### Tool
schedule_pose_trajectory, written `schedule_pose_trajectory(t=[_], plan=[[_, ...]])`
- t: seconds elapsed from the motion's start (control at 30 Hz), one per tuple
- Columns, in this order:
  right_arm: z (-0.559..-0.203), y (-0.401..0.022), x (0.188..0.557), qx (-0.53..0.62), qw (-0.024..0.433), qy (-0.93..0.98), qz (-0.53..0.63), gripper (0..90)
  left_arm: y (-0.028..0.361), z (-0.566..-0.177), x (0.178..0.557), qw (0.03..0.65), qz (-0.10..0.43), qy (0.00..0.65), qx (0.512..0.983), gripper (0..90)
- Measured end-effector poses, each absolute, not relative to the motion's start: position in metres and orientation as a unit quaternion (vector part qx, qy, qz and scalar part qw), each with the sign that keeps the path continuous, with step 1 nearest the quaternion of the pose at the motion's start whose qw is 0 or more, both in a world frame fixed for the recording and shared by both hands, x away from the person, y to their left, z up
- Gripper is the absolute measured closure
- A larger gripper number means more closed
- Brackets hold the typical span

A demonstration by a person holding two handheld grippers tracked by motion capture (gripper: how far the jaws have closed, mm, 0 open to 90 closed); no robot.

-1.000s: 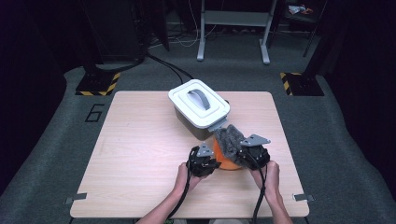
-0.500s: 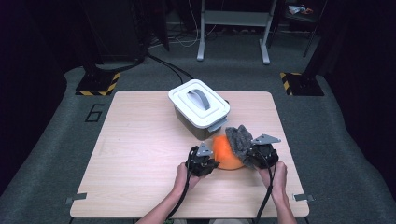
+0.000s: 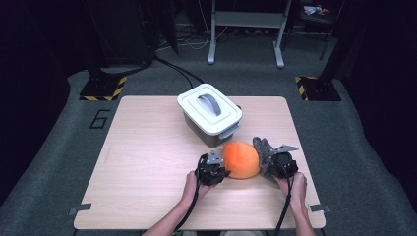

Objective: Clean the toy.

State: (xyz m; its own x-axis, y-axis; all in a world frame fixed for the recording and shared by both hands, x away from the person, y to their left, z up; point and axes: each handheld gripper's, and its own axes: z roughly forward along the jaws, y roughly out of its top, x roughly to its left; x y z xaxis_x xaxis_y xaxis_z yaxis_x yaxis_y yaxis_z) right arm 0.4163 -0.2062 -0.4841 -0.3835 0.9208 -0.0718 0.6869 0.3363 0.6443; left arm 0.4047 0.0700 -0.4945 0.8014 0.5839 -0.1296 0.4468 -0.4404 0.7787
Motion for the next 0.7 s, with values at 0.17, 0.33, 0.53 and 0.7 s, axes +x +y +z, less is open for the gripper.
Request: schedule_pose_trajectory(t=[0.17,0.33,0.53,0.7], plan=[[-0.490,-0.209,0.417,0.514,0.209,0.788,0.265,71.7,0.071,-0.496,0.404,0.436,0.078,0.303,0.844,79.5],[-0.461,-0.217,0.405,0.509,0.235,0.775,0.290,71.7,0.073,-0.496,0.405,0.434,0.078,0.301,0.845,79.3],[-0.435,-0.209,0.393,0.479,0.254,0.775,0.325,71.7,0.071,-0.496,0.404,0.433,0.080,0.300,0.846,79.3],[-0.420,-0.185,0.388,0.445,0.253,0.787,0.344,71.7,0.070,-0.494,0.404,0.429,0.081,0.296,0.850,79.3]])
